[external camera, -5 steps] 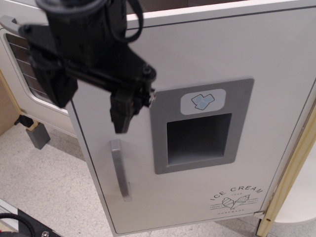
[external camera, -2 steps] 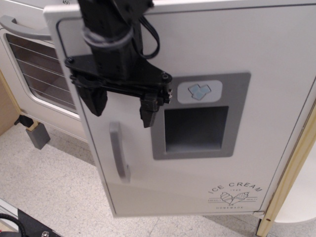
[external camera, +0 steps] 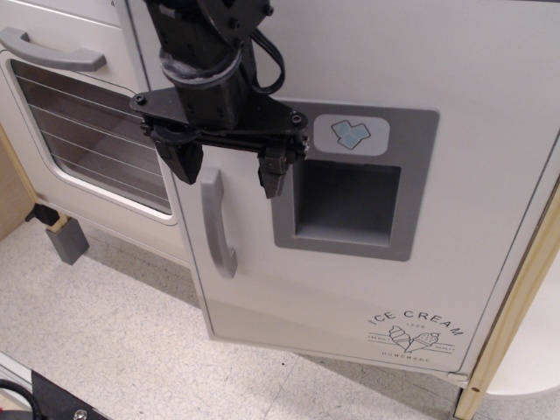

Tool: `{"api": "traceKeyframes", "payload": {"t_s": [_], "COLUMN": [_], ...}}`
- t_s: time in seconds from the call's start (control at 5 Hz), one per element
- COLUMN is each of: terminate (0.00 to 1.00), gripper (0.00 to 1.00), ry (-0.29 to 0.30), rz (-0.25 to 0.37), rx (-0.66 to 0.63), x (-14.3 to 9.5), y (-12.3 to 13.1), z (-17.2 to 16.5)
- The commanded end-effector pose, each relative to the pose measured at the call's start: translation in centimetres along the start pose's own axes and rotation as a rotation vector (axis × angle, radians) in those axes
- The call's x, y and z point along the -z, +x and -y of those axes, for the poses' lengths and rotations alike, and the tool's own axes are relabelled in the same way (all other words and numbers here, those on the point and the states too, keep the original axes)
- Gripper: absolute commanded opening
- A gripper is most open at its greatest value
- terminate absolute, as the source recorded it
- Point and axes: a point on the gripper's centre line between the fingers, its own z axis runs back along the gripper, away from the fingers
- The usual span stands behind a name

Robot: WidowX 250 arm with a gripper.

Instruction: Close fridge

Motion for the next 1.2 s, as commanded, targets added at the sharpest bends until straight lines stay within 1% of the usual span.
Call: {"api": "traceKeyframes", "payload": {"t_s": [0.0,0.4,1.0], "terminate": [0.0,0.0,0.0], "gripper": [1.0,1.0,1.0], "ry": [-0.079,-0.071,-0.07], "rz": [0.118,0.154,0.175], "rx": [-0.086,-0.112,-0.155], "x": [-0.9,-1.1,-1.1], "y": [4.3,6.7,9.1], "z": [-0.4,-0.3,-0.2]}}
